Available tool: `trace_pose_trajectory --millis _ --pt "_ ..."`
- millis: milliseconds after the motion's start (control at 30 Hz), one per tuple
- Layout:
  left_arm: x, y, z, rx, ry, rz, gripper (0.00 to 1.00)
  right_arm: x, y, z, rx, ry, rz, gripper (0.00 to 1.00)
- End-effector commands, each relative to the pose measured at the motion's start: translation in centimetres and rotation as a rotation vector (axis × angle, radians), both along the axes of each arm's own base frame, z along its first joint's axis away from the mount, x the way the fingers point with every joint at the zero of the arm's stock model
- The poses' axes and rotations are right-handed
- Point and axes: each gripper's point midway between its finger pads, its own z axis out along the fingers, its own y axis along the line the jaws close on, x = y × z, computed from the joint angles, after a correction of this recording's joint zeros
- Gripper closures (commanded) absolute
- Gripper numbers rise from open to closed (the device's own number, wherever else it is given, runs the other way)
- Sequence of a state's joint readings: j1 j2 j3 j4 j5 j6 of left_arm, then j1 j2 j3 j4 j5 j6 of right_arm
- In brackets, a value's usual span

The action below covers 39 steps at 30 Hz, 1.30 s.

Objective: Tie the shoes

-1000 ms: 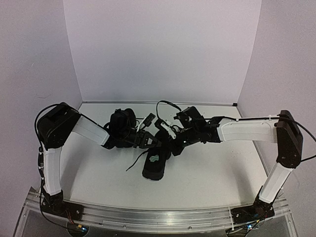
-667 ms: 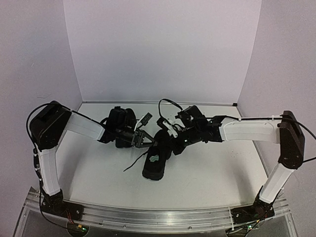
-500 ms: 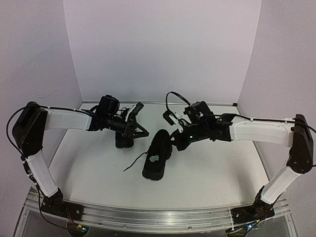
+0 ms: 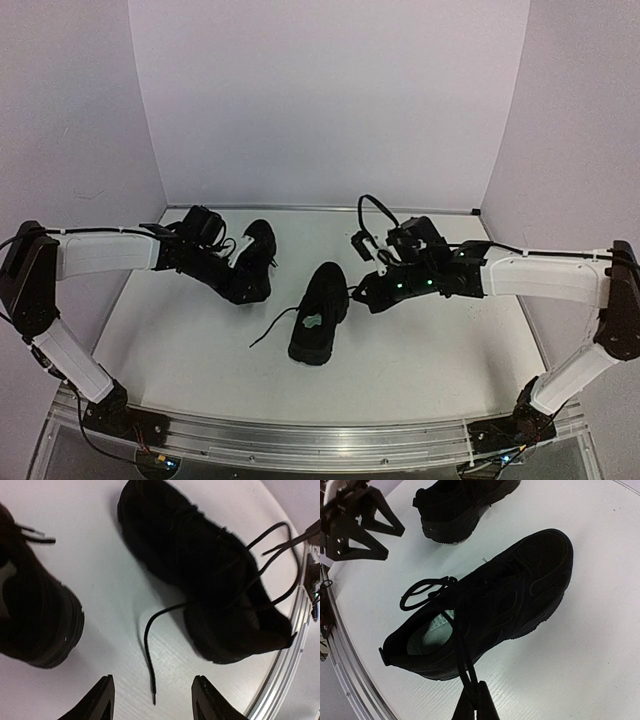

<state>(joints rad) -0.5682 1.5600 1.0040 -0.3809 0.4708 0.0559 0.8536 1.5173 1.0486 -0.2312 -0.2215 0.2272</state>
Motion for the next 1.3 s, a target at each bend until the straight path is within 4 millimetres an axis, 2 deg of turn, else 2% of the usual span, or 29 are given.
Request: trace_pose_trajectory --millis 0,100,333,567,700,800,900,967,1000,1100,1267 --pt "-1.1 2.8 -2.8 0.151 0.053 0.063 0.47 0.0 -0.8 1.9 0.076 0.02 -0.112 1.0" --pt "-1.9 3.0 -4.3 0.236 0.071 0.039 0.48 -0.1 -1.2 1.9 0.098 0.046 -0.157 1.0" --pt "-3.6 1.0 -7.6 0.385 0.079 -0.053 0.49 0.0 -1.5 0.5 0.086 0.081 -0.197 1.0" --pt "-2.8 -1.0 -8.8 0.416 0.065 -0.038 0.52 -0.1 -1.9 -0.2 0.109 0.126 -0.259 1.0" --pt "-2.4 -1.9 -10.4 0.477 0.048 -0.052 0.54 -0.1 -2.3 -1.0 0.103 0.146 -0.29 1.0" --pt "-2.1 -2.3 -11.4 0.524 0.055 -0.053 0.58 -0.4 -2.6 -2.1 0.089 0.174 -0.309 1.0" --pt "-2.4 -2.5 -11.9 0.523 0.085 -0.043 0.74 -0.5 -3.2 -3.6 0.065 0.204 -0.34 1.0" --pt "-3.0 -2.5 -12.0 0.517 0.113 -0.054 0.94 -0.5 -3.4 -4.6 0.053 0.23 -0.359 1.0" --pt "-3.5 -2.5 -11.9 0.509 0.133 -0.064 0.99 -0.5 -3.3 -5.0 0.046 0.239 -0.361 1.0" --pt "-4.9 -3.3 -10.8 0.417 0.16 -0.095 1.0 -0.2 -2.9 -6.0 0.024 0.255 -0.361 1.0" --pt "-8.1 -6.7 -6.7 0.188 0.133 -0.174 1.0 0.6 -1.2 -7.4 0.006 0.284 -0.336 1.0"
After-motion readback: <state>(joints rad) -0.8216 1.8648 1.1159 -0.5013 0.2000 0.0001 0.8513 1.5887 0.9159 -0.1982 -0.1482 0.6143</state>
